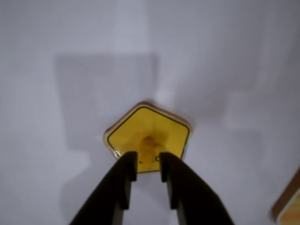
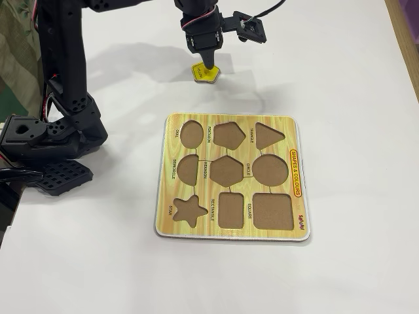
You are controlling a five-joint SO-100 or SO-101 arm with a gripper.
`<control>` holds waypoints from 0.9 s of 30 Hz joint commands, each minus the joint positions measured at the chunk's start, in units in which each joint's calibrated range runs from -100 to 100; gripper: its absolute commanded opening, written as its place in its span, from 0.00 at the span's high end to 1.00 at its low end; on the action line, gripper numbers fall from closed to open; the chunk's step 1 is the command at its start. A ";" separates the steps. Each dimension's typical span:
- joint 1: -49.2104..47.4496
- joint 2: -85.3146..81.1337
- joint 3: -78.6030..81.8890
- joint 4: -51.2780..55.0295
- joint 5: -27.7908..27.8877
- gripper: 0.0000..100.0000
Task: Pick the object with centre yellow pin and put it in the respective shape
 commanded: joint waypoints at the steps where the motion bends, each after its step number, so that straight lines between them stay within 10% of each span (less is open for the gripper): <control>1: 0.47 -0.31 -1.98 -1.93 0.25 0.94; 27: 0.57 0.61 2.61 -1.67 0.31 0.94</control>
